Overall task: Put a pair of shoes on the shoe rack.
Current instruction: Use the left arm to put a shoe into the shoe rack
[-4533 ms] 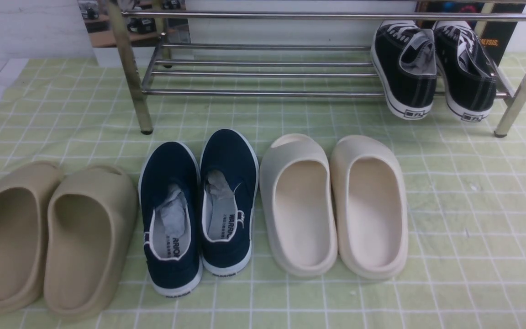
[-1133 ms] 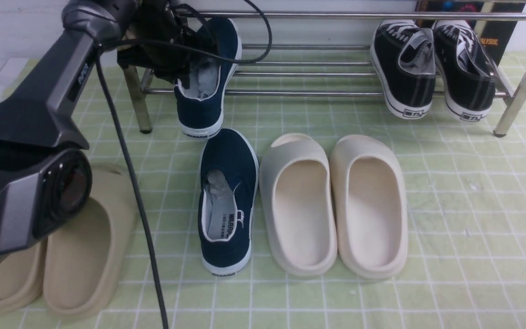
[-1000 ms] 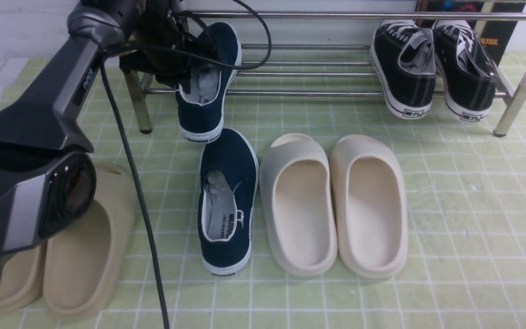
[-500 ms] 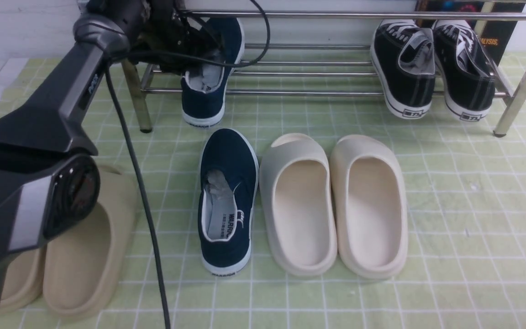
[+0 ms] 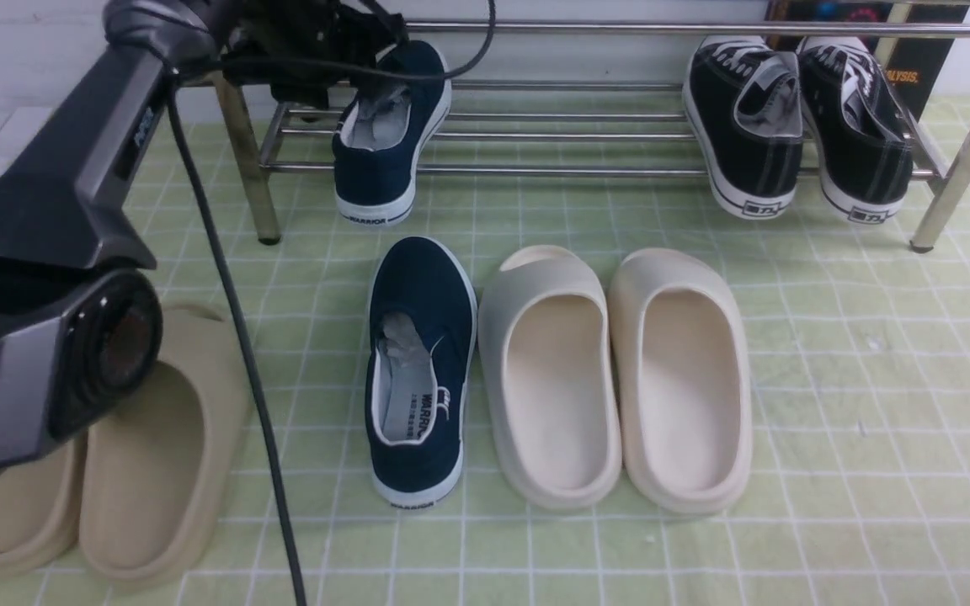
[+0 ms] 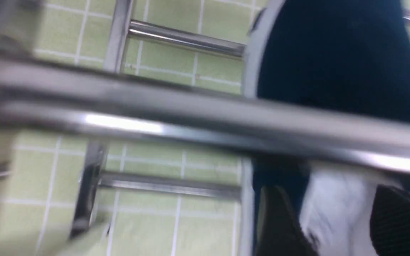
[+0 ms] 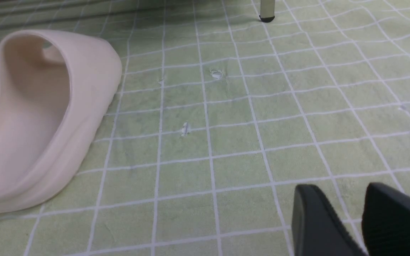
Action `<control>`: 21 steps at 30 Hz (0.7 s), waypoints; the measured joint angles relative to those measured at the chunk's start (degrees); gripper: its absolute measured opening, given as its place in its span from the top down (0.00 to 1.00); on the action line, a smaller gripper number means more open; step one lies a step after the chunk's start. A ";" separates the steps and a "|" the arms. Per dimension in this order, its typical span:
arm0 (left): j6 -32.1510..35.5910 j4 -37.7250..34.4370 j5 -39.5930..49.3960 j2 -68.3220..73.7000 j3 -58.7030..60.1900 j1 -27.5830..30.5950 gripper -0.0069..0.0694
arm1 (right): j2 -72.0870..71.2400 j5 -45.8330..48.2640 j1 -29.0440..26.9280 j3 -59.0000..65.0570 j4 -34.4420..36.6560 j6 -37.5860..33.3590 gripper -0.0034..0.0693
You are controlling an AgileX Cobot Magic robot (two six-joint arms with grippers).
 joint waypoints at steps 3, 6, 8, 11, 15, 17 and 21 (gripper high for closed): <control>3.30 -0.98 4.85 -2.08 -0.05 0.00 0.48 | 0.00 0.00 0.00 0.00 0.00 0.00 0.62; 6.13 -2.23 7.02 -4.19 0.05 0.00 0.56 | 0.00 0.00 0.00 0.00 0.00 0.00 0.62; 6.29 -2.51 7.07 -5.51 0.53 0.00 0.59 | 0.00 0.00 0.00 0.00 0.00 0.00 0.62; 6.29 -4.14 7.07 -8.38 2.67 0.00 0.65 | 0.00 0.00 0.00 0.00 0.00 0.00 0.62; 7.61 -7.14 7.07 -13.54 11.02 0.00 0.75 | 0.00 0.00 0.00 0.00 0.00 0.00 0.62; 9.85 -8.35 6.95 -16.69 18.61 0.00 0.81 | 0.00 0.00 0.00 0.00 0.00 0.00 0.62; 15.12 -9.89 6.87 -21.72 34.59 0.00 0.93 | 0.00 0.00 0.00 0.00 0.00 0.00 0.62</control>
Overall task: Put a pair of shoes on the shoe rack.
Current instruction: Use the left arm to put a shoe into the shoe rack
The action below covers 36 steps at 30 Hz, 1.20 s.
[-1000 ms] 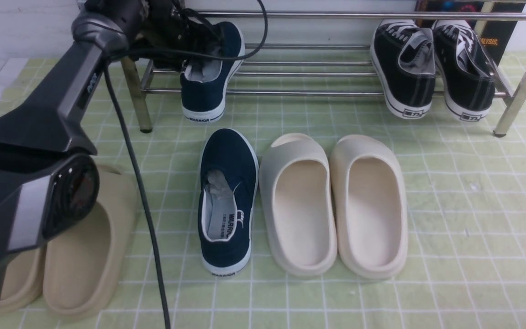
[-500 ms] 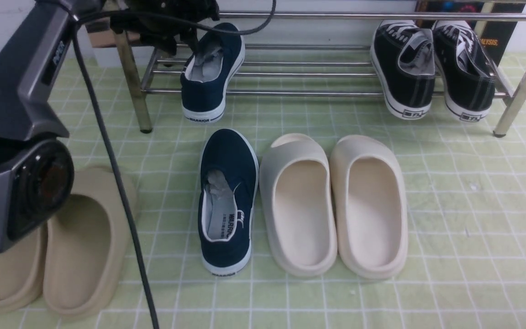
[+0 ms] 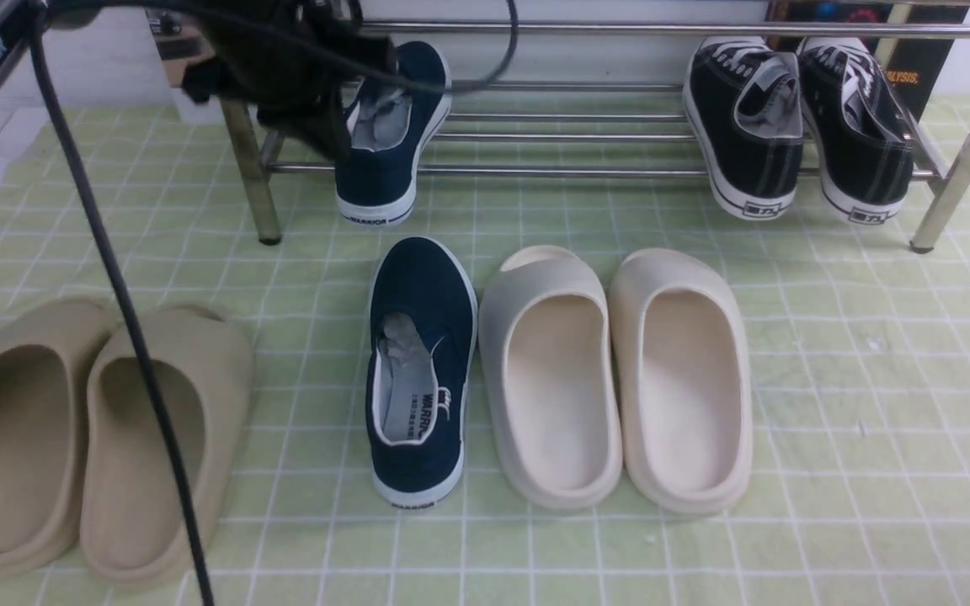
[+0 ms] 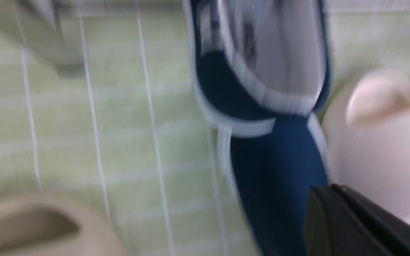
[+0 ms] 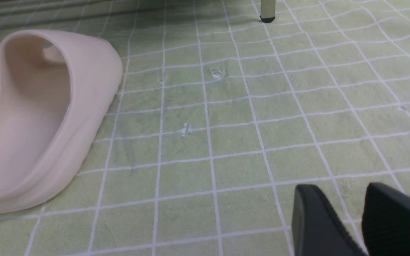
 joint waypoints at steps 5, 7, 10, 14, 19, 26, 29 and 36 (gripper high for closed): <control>1.97 -2.04 -7.54 -2.32 13.29 0.00 0.93 | 0.00 0.00 0.00 0.00 0.00 0.00 0.62; 2.09 -3.25 -13.14 -2.09 16.68 0.00 0.93 | 0.00 0.00 0.00 0.00 0.00 0.00 0.62; 2.09 -4.82 -21.02 -0.92 18.36 0.00 0.93 | 0.00 0.00 0.00 0.00 0.00 0.00 0.62; 2.09 -5.92 -29.60 -0.45 18.43 0.00 0.93 | 0.00 0.00 0.00 0.00 0.00 0.00 0.62; 2.09 -7.51 -36.77 -0.45 18.61 -0.11 0.93 | 0.00 0.00 0.00 0.00 0.00 0.00 0.62; 2.09 -7.51 -40.29 -0.55 18.66 -0.06 0.93 | 0.00 0.00 0.00 0.00 0.00 0.00 0.62; 1.53 -7.51 -34.35 -1.53 18.55 -0.01 0.93 | 0.00 0.00 0.00 0.00 0.00 0.00 0.62; 1.47 -7.46 -7.76 -8.13 17.91 -0.01 0.93 | 0.00 0.00 0.00 0.00 0.00 0.00 0.62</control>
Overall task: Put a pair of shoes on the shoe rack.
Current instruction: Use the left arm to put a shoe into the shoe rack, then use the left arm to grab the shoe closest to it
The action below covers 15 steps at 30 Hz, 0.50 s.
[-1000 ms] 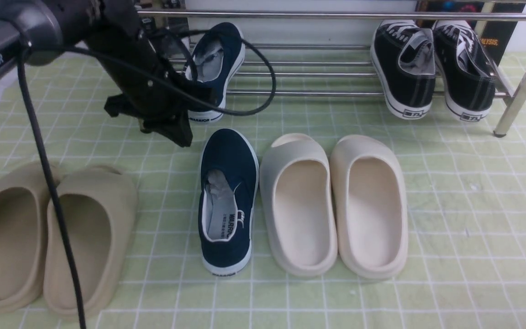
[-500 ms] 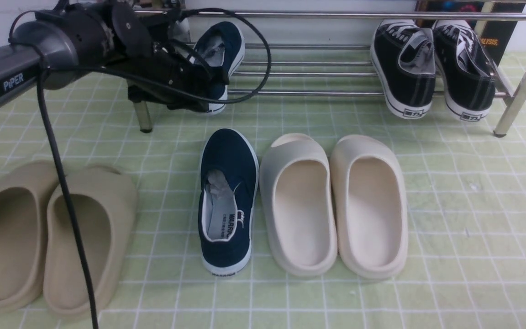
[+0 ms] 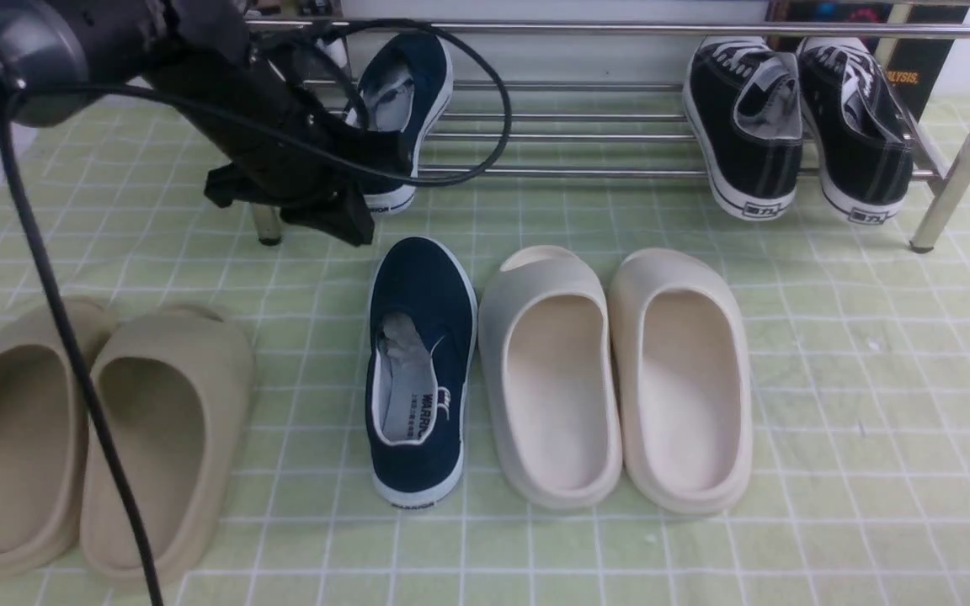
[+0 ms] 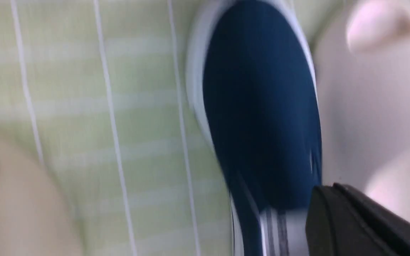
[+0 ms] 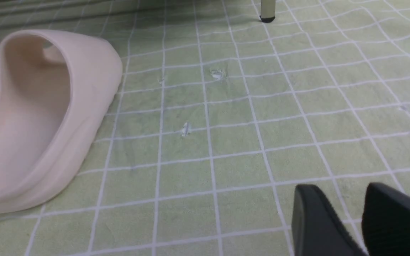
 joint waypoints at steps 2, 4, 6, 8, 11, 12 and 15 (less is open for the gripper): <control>0.06 0.13 4.22 -1.89 0.80 -0.05 0.92 | 0.00 0.00 0.00 0.00 0.00 0.00 0.62; 0.18 0.18 5.32 -3.26 2.07 -0.24 0.91 | 0.00 0.00 0.00 0.00 0.00 0.00 0.62; 0.11 0.53 4.46 -6.39 6.57 -1.05 0.85 | 0.00 0.00 0.00 0.00 0.00 0.00 0.62; -0.21 0.62 0.90 -8.31 10.97 -2.79 0.77 | 0.00 0.00 0.00 0.00 0.00 0.00 0.62; -1.72 0.90 -6.92 -9.30 17.50 -6.25 0.62 | 0.00 0.00 0.00 0.00 0.00 0.00 0.62; -2.78 1.50 -10.23 -9.14 19.47 -7.52 0.56 | 0.00 0.00 0.00 0.00 0.00 0.00 0.62; -7.80 6.08 -19.99 -7.38 23.18 -10.67 0.44 | 0.00 0.00 0.00 0.00 0.00 0.00 0.62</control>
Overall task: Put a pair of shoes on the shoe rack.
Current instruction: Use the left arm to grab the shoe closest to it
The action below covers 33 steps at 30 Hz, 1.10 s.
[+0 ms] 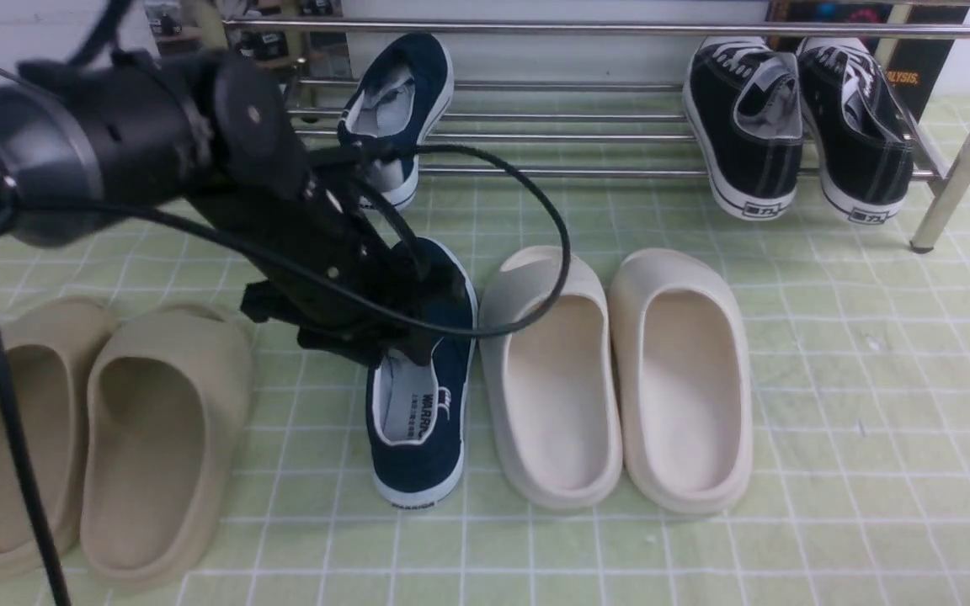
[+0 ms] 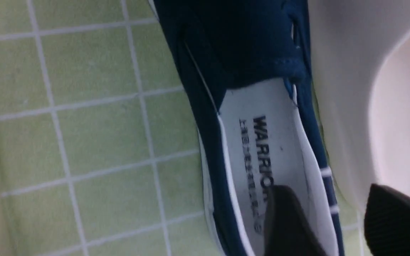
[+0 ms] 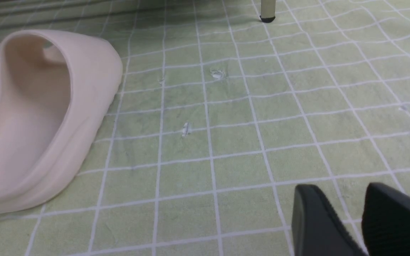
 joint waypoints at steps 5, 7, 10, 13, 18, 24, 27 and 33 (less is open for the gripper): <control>-11.64 9.59 -4.54 2.68 0.48 -1.67 0.44 | 0.00 0.00 0.00 0.00 0.00 0.00 0.62; -14.94 12.34 -4.54 2.68 0.48 -1.82 0.47 | 0.00 0.00 0.00 0.00 0.00 0.00 0.62; -16.72 13.58 -3.30 2.33 0.43 -1.82 0.48 | 0.00 0.00 0.00 0.00 0.00 0.00 0.62; -16.86 14.09 -1.10 1.48 -0.01 -1.82 0.48 | 0.00 0.00 0.00 0.00 0.00 0.00 0.62; -16.86 14.15 -0.25 2.62 -0.64 -1.82 0.48 | 0.00 0.00 0.00 0.00 0.00 0.00 0.62; -16.86 14.56 -5.25 9.90 -0.65 -1.82 0.68 | 0.00 0.00 0.00 0.00 0.00 0.00 0.62; -17.14 15.42 -5.03 10.32 -0.85 -1.82 0.88 | 0.00 0.00 0.00 0.00 0.00 0.00 0.62; -16.61 18.81 0.76 4.84 -2.91 -1.82 0.90 | 0.00 0.00 0.00 0.00 0.00 0.00 0.62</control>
